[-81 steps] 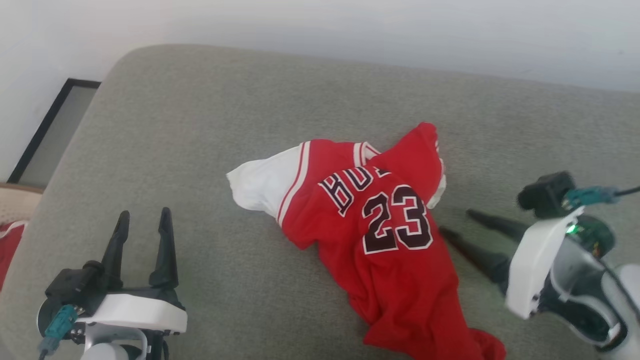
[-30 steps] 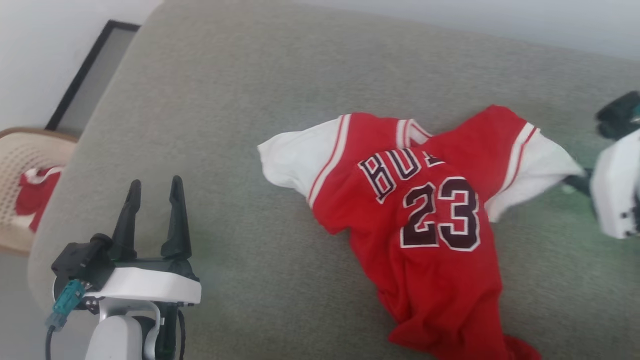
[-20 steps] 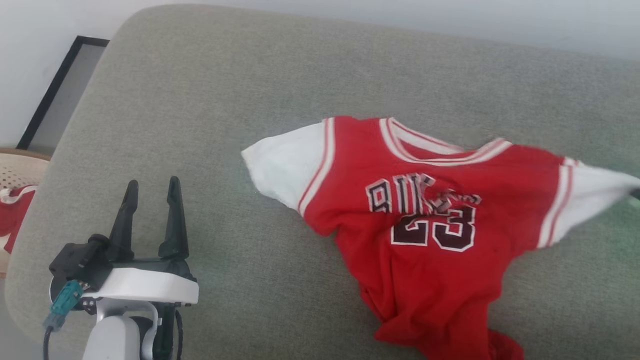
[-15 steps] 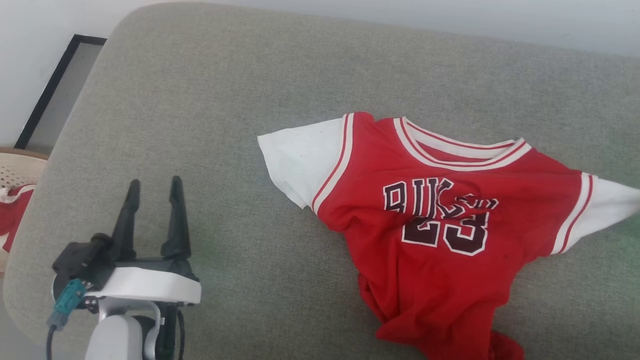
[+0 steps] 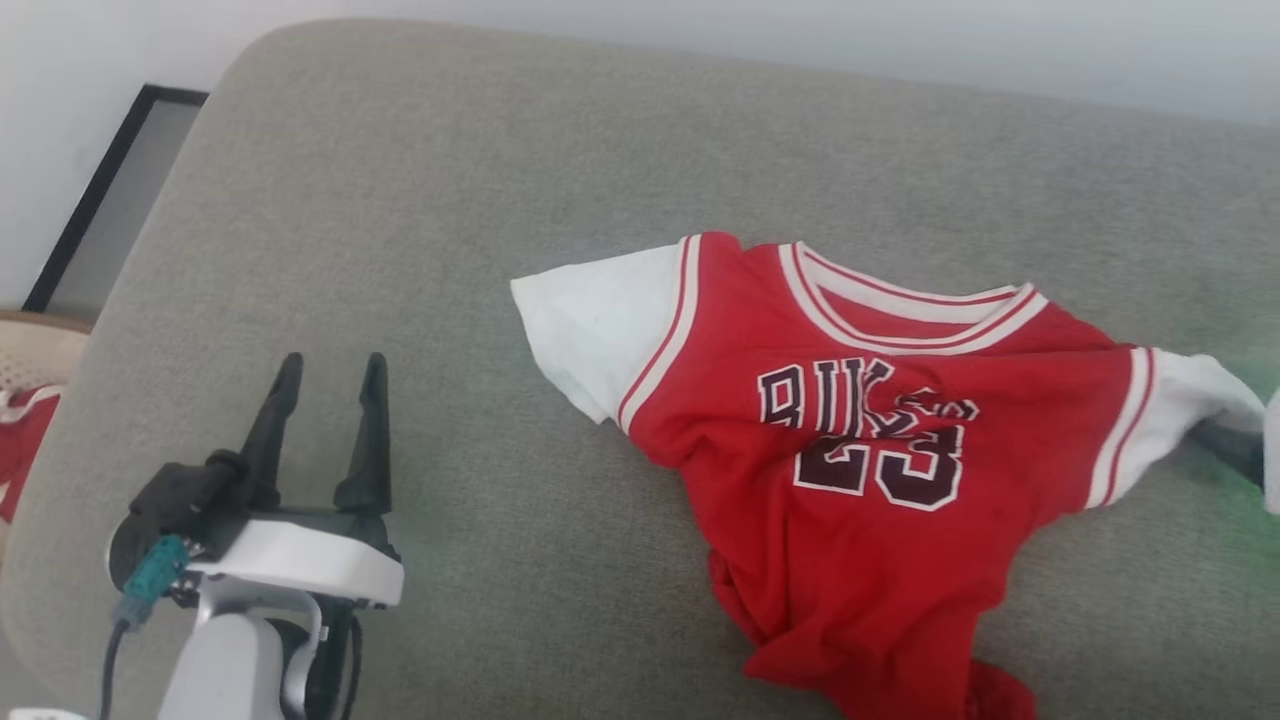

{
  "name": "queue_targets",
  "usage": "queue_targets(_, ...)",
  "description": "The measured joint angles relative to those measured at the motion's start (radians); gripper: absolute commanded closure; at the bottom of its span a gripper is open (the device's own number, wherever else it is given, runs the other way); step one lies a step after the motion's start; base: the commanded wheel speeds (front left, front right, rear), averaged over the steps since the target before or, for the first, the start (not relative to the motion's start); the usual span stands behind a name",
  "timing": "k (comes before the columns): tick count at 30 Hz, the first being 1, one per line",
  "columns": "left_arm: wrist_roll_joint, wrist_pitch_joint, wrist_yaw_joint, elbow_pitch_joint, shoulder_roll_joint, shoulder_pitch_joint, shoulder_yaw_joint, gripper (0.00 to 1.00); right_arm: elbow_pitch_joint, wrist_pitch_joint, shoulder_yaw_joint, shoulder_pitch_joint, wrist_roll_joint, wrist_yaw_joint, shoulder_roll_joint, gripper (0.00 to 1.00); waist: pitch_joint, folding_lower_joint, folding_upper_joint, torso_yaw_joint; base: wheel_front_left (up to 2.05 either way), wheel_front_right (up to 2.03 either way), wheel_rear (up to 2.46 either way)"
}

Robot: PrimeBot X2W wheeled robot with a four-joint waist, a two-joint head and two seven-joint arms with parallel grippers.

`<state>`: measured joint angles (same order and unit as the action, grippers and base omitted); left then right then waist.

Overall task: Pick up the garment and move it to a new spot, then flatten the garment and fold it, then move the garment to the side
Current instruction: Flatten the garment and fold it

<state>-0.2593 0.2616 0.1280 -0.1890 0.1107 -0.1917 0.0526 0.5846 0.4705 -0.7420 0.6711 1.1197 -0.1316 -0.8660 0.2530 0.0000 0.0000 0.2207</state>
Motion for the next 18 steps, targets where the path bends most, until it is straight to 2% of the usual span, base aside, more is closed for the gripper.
queue_targets(5,-0.027,-0.038,0.000,-0.008,0.060,-0.031,-0.027,0.00,-0.016,-0.052,0.003,0.015,-0.005,0.000,0.012,0.00,-0.024,0.0000,0.0000,-0.037,0.00,0.00,0.00)
queue_targets(10,-0.085,-0.134,0.000,0.004,0.124,-0.058,-0.066,0.00,-0.059,-0.158,0.038,0.020,-0.021,0.000,0.033,0.00,-0.047,0.0000,0.0000,-0.092,0.00,0.00,0.00)
queue_targets(12,-0.105,-0.180,0.000,0.011,0.150,-0.074,-0.075,0.00,-0.075,-0.213,0.061,0.020,-0.034,0.000,0.042,0.00,-0.056,0.0000,0.0000,-0.116,0.00,0.00,0.00)
queue_targets(13,-0.124,-0.226,0.000,0.019,0.169,-0.086,-0.086,0.00,-0.095,-0.281,0.090,0.019,-0.050,0.000,0.058,0.00,-0.064,0.0000,0.0000,-0.142,0.00,0.00,0.00)
queue_targets(18,-0.181,-0.375,0.000,0.023,0.220,-0.121,-0.116,0.00,-0.122,-0.467,0.186,-0.003,-0.123,0.000,0.110,0.00,-0.080,0.0000,0.0000,-0.208,0.00,0.00,0.00)
